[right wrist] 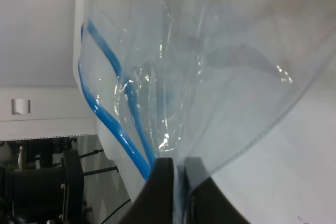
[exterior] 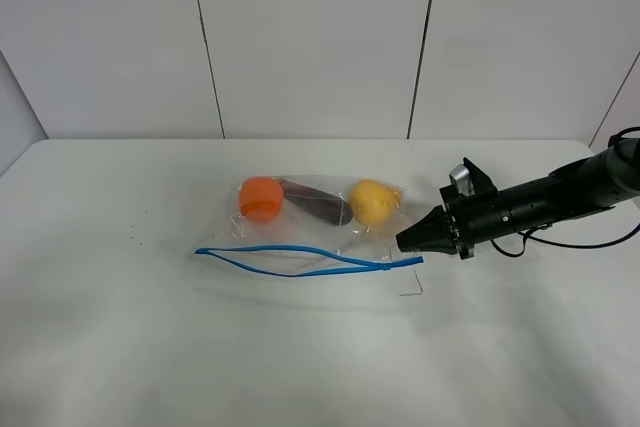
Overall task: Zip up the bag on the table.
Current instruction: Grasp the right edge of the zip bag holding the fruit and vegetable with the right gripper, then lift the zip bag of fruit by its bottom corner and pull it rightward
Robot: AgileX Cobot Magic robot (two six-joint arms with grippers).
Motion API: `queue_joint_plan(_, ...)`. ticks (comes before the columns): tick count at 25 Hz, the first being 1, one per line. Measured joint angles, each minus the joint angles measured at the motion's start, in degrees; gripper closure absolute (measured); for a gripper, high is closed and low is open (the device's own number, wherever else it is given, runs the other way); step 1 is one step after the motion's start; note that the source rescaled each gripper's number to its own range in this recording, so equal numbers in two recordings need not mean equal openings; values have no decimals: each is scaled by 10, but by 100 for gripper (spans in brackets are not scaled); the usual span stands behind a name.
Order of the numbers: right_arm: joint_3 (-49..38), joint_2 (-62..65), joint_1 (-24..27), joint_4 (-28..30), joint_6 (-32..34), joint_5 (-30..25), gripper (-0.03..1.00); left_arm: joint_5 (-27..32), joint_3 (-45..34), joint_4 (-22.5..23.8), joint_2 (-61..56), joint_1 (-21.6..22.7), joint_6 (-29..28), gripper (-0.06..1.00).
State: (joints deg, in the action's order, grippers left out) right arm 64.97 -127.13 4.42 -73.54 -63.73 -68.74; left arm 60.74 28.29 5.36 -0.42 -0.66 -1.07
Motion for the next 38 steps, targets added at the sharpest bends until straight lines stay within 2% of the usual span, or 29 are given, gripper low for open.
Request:
queue_joint_plan(12, 0, 4, 0, -2, 20, -1, 97, 0, 0, 0, 0, 0, 0, -4)
queue_joint_plan(27, 0, 88, 0, 12, 69, -1, 97, 0, 0, 0, 0, 0, 0, -4)
queue_joint_plan(38, 1, 90, 0, 17, 73, -1, 97, 0, 0, 0, 0, 0, 0, -4)
